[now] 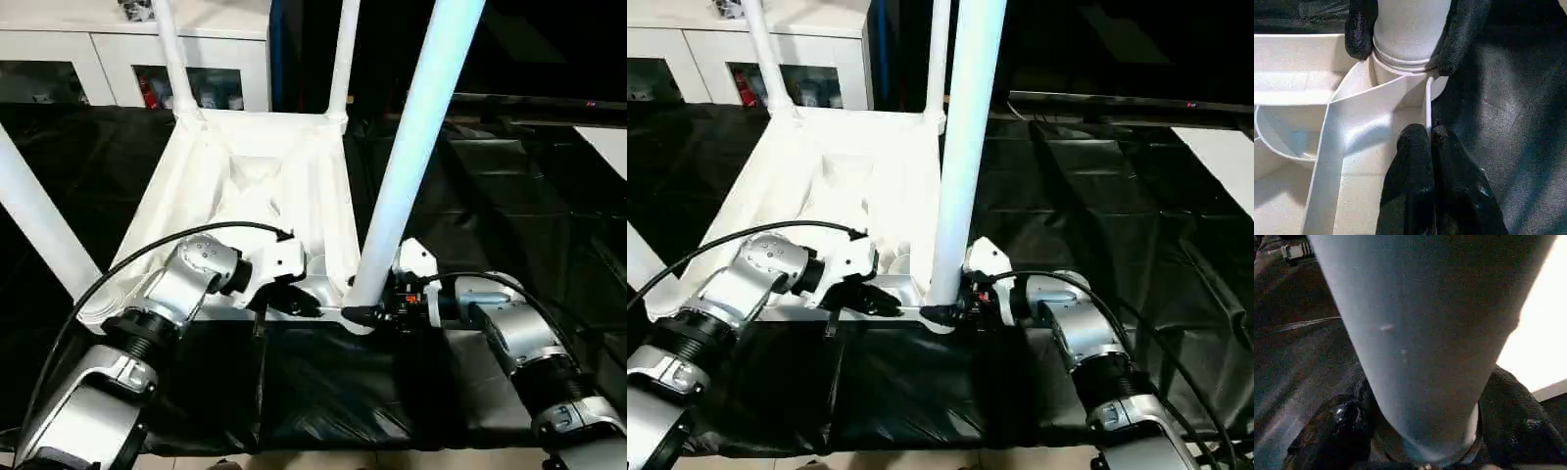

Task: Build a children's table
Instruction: Rotate leg to tighten

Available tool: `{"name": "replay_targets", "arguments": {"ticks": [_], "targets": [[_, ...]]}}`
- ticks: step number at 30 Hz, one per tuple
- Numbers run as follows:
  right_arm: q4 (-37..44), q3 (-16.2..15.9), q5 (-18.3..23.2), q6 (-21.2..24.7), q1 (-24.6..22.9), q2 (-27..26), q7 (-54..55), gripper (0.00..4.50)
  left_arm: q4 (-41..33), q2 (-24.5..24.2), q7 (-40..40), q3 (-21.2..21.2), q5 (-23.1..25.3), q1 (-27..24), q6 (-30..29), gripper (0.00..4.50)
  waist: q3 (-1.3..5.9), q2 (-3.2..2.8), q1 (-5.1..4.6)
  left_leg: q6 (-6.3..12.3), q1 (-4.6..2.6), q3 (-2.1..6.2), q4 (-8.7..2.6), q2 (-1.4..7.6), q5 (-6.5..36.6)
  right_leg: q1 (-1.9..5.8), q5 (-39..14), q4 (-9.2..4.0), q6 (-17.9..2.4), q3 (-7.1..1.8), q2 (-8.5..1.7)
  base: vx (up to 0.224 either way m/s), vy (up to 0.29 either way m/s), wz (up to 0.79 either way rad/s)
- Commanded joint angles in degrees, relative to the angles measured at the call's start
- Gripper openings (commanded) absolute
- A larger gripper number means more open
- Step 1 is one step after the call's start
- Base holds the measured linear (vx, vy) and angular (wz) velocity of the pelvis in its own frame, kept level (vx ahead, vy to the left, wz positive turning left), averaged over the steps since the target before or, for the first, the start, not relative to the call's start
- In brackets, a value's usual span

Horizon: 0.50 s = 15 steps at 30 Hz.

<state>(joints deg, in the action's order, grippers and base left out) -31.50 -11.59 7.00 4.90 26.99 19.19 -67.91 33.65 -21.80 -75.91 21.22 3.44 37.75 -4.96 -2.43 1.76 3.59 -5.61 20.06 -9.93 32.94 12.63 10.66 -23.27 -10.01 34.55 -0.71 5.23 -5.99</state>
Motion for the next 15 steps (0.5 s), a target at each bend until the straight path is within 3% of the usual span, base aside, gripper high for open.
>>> {"name": "replay_targets", "arguments": {"ticks": [1, 2, 6, 8, 10, 11, 15], "targets": [[0.74, -0.81, 1.26, 1.58, -1.36, -1.18, -0.25, 2.56, 0.71, 0.71, 1.95, 0.36, 0.65, -0.15, -0.64, 0.00, 3.44, 0.19, 0.09, 3.48, 0.14, -0.59, -3.47, 0.58, 10.11, 3.34, -9.22, -3.42, -13.48, -2.62, -1.98, 0.000, 0.000, 0.00], [0.75, -0.04, 1.14, 1.60, -2.10, -2.03, 2.27, 2.56, 0.56, 1.21, 4.03, 0.11, 1.19, -0.47, -1.59, 0.00, 3.39, -0.09, 0.21, 3.29, 0.13, -0.54, -3.54, 0.57, 10.42, 3.34, -9.80, -3.49, -13.34, -2.60, -2.04, 0.000, 0.000, 0.00], [-1.28, 3.47, -0.33, 0.11, -3.91, -6.26, 15.52, 2.56, -0.61, 4.48, 12.43, -1.11, 2.38, -1.62, -5.74, 0.00, 2.89, 0.04, 0.01, 0.86, -0.29, -0.32, -4.04, 0.59, 15.46, 2.85, -19.95, -4.75, -10.32, -2.52, -2.29, 0.000, 0.000, 0.00], [-2.64, 6.40, -0.22, 0.04, -4.97, -10.44, 25.15, 2.56, -2.11, 8.23, 17.69, -1.34, 2.70, -2.71, -8.88, 0.00, 2.74, -0.03, -0.38, -0.15, -0.15, -0.09, -4.27, 0.55, 16.88, 2.68, -23.83, -5.28, -8.47, -2.40, -2.32, 0.000, 0.000, 0.00], [-2.94, 6.87, -0.31, -0.08, -5.12, -11.58, 27.43, 2.56, -2.39, 9.16, 18.80, -1.15, 2.95, -2.95, -9.50, 0.00, 2.76, 0.11, -0.82, -0.26, -0.04, 0.16, -4.33, 0.33, 18.65, 2.72, -26.97, -5.64, -6.94, -2.10, -2.20, 0.000, 0.000, 0.00], [-3.45, 7.46, -0.62, -0.68, -5.28, -13.49, 31.16, 2.56, -2.77, 10.61, 20.54, -0.65, 3.58, -3.27, -10.31, 0.00, 2.75, -0.26, -1.14, -0.20, 0.02, 0.18, -4.40, 0.35, 19.47, 2.62, -27.48, -5.98, -6.33, -2.15, -2.20, 0.000, 0.000, 0.00], [-5.47, 9.20, -0.89, -1.73, -4.40, -20.40, 42.20, 2.56, -3.70, 13.57, 24.13, 0.48, 4.94, -3.87, -12.49, 0.00, 2.58, -0.42, -1.97, -0.39, -0.15, 0.44, -4.48, 0.15, 21.76, 2.07, -30.09, -6.57, -5.38, -1.81, -2.13, 0.000, 0.000, 0.00]]}}
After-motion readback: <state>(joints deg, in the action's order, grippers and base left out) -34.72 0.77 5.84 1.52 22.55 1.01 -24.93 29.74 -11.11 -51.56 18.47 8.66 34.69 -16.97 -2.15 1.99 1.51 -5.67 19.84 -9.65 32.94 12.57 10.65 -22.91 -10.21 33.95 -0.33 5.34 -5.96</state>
